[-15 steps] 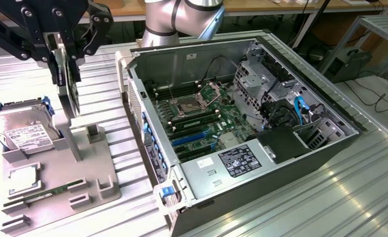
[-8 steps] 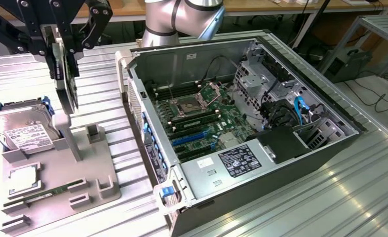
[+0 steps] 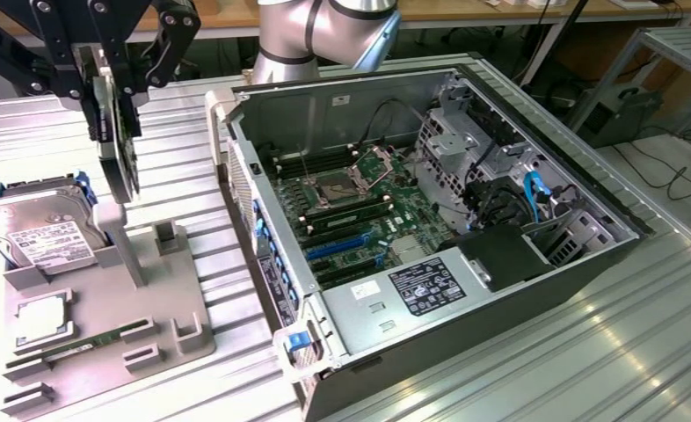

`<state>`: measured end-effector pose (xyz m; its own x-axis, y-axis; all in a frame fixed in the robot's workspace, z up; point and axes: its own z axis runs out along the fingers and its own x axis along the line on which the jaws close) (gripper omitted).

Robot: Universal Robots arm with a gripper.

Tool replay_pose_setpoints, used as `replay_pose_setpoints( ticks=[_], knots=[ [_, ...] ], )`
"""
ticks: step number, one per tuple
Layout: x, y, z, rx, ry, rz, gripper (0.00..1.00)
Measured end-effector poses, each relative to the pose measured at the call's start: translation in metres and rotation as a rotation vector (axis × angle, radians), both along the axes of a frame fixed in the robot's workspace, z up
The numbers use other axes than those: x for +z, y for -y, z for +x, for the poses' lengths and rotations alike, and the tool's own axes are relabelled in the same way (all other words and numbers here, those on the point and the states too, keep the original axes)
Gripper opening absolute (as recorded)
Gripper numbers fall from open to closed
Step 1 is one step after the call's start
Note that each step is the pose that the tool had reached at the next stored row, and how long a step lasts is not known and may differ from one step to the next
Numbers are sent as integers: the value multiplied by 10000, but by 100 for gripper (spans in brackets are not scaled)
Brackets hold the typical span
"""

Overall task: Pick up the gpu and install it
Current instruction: 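Pick up the gpu and move the gpu toward the slot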

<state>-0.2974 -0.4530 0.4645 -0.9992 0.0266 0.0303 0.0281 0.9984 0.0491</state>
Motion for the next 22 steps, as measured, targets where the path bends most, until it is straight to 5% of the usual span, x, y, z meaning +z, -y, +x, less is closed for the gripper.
replay_pose_setpoints(
  ticks=[22],
  knots=[
    [1,0,159,0,-1,-1,27]
  ],
)
